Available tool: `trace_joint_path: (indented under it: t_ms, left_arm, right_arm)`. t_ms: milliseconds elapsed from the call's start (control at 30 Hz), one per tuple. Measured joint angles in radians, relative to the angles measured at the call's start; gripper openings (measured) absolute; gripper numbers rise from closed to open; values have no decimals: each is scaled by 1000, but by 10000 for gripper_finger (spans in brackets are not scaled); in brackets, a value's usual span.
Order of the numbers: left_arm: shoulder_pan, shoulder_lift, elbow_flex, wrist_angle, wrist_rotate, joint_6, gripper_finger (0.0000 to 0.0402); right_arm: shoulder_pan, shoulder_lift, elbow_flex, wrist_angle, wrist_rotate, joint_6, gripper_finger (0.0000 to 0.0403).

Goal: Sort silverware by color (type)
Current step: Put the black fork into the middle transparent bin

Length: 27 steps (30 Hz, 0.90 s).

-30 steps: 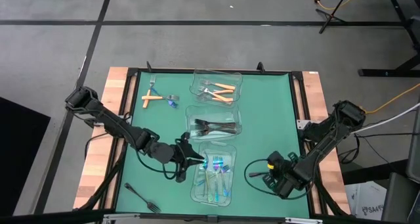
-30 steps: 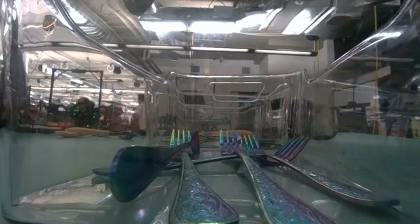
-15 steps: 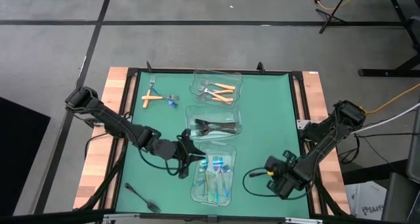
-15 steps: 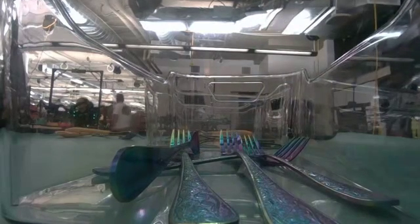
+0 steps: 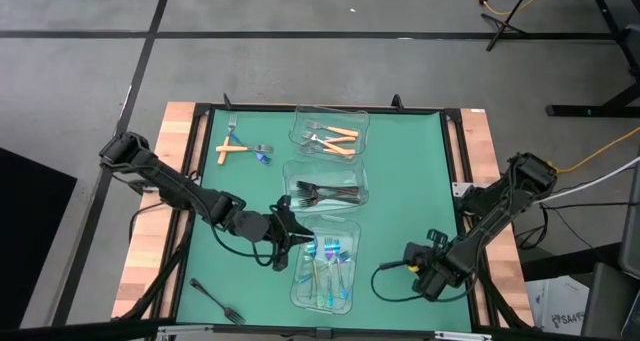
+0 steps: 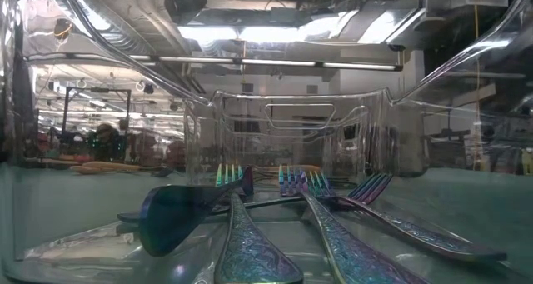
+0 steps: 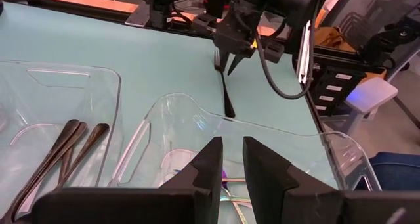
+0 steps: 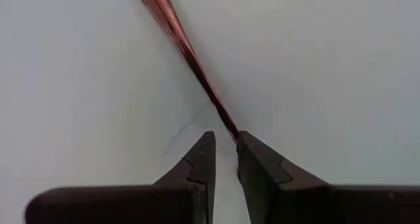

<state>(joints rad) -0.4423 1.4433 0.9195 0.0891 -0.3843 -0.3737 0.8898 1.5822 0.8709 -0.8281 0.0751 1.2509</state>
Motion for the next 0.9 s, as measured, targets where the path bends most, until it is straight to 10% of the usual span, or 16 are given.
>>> trace_joint_path:
  t_ms: [900]
  left_arm:
    - [19, 0, 0, 1, 0, -17, 55]
  right_arm:
    - [0, -4, -92, 92, 2, -112, 6]
